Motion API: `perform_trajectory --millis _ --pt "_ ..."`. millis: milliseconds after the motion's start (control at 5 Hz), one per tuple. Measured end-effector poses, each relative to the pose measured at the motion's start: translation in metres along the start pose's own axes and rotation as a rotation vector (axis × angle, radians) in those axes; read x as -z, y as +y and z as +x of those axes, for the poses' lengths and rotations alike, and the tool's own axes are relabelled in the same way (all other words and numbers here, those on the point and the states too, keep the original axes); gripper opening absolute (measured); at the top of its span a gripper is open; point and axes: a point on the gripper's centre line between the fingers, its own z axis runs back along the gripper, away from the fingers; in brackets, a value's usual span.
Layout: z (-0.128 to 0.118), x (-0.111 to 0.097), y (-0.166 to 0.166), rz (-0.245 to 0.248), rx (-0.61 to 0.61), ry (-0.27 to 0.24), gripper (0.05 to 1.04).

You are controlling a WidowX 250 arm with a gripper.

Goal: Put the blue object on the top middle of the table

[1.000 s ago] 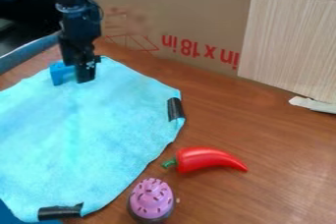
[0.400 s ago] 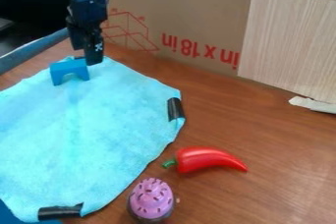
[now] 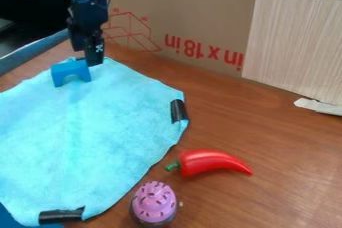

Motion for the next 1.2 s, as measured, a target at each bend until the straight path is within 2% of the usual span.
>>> perform_trajectory --millis 200,400,600,800,1000,1200 --pt "-0.005 0.014 0.001 -0.005 -0.007 0.045 1.0" --pt "-0.007 0.02 0.003 0.012 -0.01 0.07 1.0" --pt "-0.011 0.032 0.005 0.019 -0.013 0.107 0.953" --pt "-0.011 0.034 0.008 0.017 -0.022 0.118 0.708" --pt "-0.011 0.032 0.009 0.021 -0.029 0.119 0.594" --pt "-0.01 0.028 0.01 0.022 -0.045 0.12 0.594"
